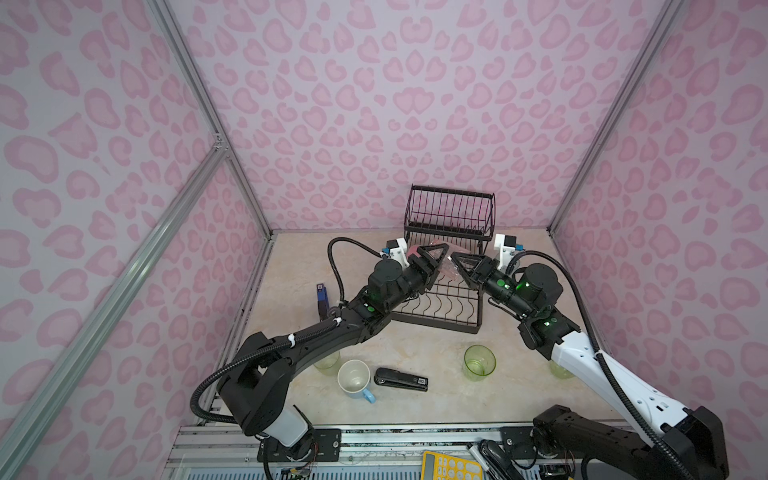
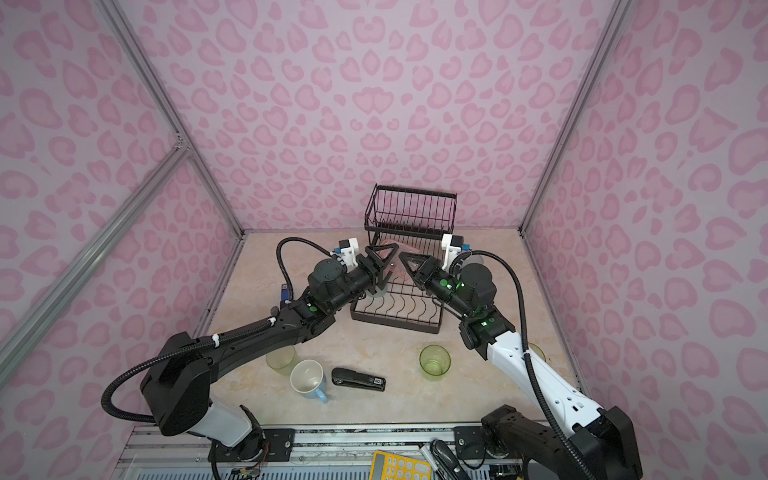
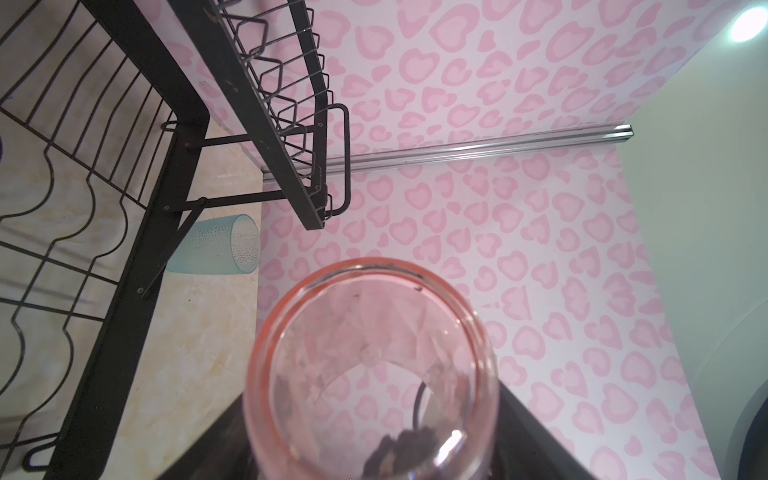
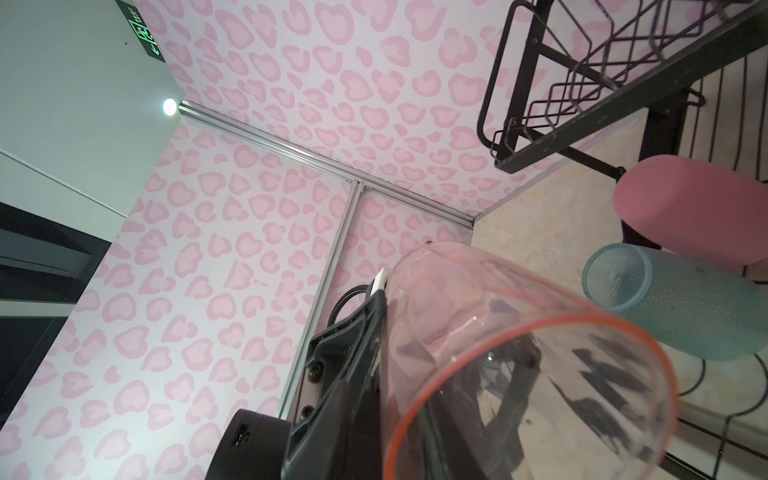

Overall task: Load the cups into the dish rack
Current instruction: 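Grasp the clear cup with the left gripper while the right gripper holds it, then lower the clear cup into the rack with the left gripper while the right withdraws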

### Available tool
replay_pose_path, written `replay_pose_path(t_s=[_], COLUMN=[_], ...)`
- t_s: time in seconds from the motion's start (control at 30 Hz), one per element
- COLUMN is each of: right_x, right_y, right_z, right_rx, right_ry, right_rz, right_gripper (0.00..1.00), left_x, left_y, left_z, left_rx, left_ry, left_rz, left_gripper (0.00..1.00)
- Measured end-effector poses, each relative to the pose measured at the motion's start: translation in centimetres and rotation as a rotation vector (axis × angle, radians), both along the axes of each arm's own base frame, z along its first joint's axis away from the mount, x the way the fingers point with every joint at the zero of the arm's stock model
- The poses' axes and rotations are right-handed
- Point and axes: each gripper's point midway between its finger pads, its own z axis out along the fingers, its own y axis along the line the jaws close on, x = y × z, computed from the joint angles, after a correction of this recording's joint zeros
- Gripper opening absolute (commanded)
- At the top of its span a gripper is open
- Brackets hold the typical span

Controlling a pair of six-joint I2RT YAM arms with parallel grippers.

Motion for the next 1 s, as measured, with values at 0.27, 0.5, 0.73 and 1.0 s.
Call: replay_pose_path(t_s=[0.27, 0.5, 0.73, 1.0], right_x=[-0.1, -0.9, -1.4, -1.3], right_y=[-0.5, -4.3, -10.7, -15.7], right_z=[-0.3, -1.0, -3.4, -7.7], right_rx=[-0.027, -0.158, -0.386, -0.528], right_ry=[0.007, 0.004, 0.043, 0.155], right_rz=[-0.010, -0.111, -0.302, -0.413], right_gripper=[0.41, 0.41, 0.41, 0.41], left_x=[0.2, 0.3, -0.9, -1.1], left_y=[1.1, 2.0, 0.9, -2.8], left_z=[0.8, 0.4, -0.6, -4.3], left_rx=[0.068, 0.259, 0.525, 0.829], left_ry=[-0.075, -0.196, -0.371, -0.515], left_rz=[0.056, 0.143, 0.210, 0.240], left_gripper=[0.69, 0.69, 0.69, 0.69])
